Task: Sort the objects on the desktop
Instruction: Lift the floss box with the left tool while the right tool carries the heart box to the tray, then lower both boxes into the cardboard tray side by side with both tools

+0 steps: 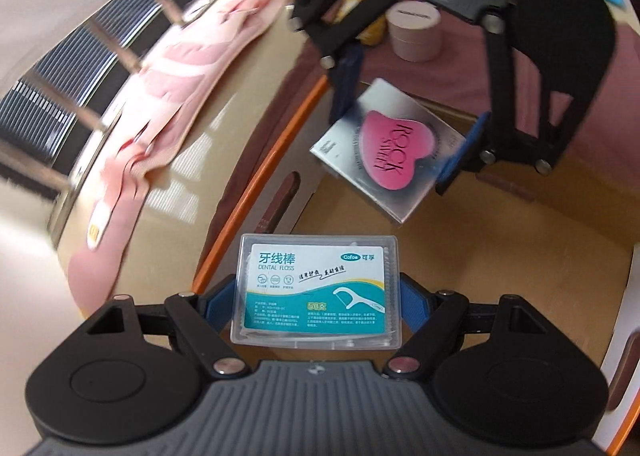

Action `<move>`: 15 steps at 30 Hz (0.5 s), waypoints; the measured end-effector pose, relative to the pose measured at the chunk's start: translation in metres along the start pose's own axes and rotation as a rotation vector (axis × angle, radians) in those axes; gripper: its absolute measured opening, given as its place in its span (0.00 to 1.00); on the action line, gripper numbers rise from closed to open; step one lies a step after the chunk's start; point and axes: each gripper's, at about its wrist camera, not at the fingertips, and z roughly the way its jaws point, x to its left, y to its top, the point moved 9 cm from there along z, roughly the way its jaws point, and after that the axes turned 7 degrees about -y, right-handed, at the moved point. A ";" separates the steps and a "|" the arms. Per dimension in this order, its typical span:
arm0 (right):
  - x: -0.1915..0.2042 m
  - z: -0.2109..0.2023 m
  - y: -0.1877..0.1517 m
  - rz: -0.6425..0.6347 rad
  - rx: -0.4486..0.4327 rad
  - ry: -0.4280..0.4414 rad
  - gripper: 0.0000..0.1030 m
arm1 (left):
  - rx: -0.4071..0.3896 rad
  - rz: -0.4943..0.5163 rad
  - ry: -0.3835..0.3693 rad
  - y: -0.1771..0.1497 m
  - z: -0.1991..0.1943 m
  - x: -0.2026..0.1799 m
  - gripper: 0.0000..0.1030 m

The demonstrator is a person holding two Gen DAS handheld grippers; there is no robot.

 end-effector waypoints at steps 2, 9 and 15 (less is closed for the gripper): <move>-0.001 0.003 0.000 -0.016 0.004 0.008 0.65 | 0.001 0.049 -0.004 0.003 0.004 0.003 0.80; 0.000 0.007 -0.003 -0.076 0.006 0.012 0.65 | 0.043 0.223 -0.013 -0.001 0.022 0.001 0.80; 0.003 0.012 -0.005 -0.106 0.007 0.029 0.65 | 0.051 0.302 -0.035 -0.004 0.034 -0.002 0.80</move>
